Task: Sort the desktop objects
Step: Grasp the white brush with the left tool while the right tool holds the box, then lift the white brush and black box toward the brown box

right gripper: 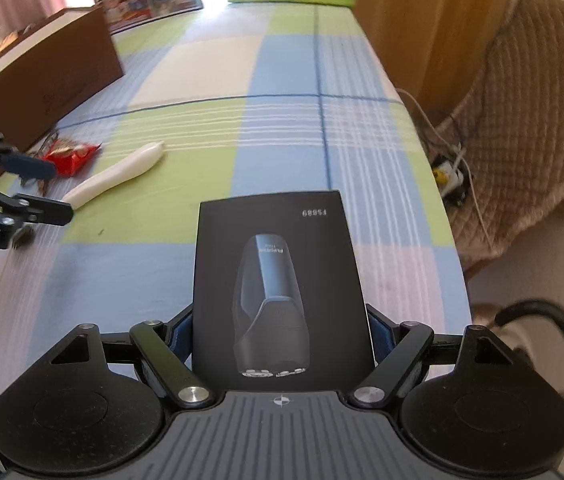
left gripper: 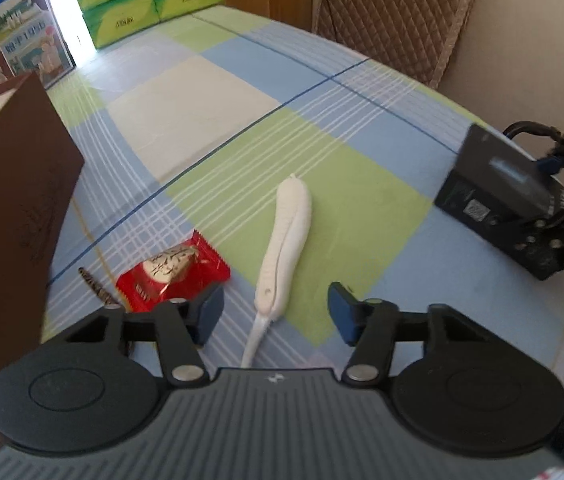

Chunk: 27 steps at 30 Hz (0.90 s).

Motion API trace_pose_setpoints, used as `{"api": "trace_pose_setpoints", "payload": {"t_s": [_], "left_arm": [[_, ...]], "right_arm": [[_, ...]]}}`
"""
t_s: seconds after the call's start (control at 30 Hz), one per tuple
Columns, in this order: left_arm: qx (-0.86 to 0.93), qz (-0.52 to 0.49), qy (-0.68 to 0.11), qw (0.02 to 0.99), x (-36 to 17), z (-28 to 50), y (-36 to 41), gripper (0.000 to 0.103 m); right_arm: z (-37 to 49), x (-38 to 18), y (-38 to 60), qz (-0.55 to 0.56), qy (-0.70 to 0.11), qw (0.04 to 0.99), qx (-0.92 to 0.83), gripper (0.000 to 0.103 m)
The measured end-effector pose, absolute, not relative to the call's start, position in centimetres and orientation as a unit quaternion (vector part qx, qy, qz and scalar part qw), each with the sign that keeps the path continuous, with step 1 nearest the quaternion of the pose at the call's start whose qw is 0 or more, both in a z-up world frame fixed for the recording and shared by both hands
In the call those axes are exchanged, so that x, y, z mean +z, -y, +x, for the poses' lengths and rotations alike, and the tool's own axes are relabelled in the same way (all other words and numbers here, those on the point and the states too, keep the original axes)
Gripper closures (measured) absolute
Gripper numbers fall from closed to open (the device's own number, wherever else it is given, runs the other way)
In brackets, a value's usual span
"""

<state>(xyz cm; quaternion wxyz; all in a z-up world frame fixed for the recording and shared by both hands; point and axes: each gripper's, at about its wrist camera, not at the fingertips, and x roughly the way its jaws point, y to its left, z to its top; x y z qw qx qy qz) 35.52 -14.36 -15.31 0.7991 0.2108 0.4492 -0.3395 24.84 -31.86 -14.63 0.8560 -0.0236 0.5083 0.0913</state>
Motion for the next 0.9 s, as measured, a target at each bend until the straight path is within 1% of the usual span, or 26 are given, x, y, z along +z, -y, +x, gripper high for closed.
{"api": "trace_pose_setpoints", "payload": {"t_s": [0.1, 0.2, 0.27, 0.5, 0.63, 0.9], "left_arm": [[-0.334, 0.208, -0.461, 0.796, -16.2, 36.5, 14.7, 0.056], [-0.334, 0.192, -0.473, 0.793, -16.6, 36.7, 14.5, 0.07], [-0.33, 0.172, -0.482, 0.793, -16.6, 36.7, 14.2, 0.086], [-0.288, 0.134, -0.499, 0.806, -16.4, 36.4, 14.7, 0.087], [-0.263, 0.153, -0.497, 0.813, -16.4, 36.2, 15.9, 0.087], [-0.228, 0.14, -0.53, 0.805, -16.1, 35.6, 16.4, 0.087]], "right_arm": [[24.3, -14.7, 32.1, -0.023, -0.506, 0.858, 0.087, 0.025], [24.2, -14.6, 32.2, -0.023, -0.505, 0.858, 0.091, 0.025], [24.3, -14.7, 32.4, -0.025, -0.504, 0.858, 0.096, 0.025], [25.5, -14.9, 32.8, -0.032, -0.5, 0.857, 0.116, 0.025], [26.0, -15.1, 32.8, -0.039, -0.499, 0.857, 0.125, 0.025], [26.4, -15.2, 32.8, -0.047, -0.493, 0.858, 0.136, 0.025]]}}
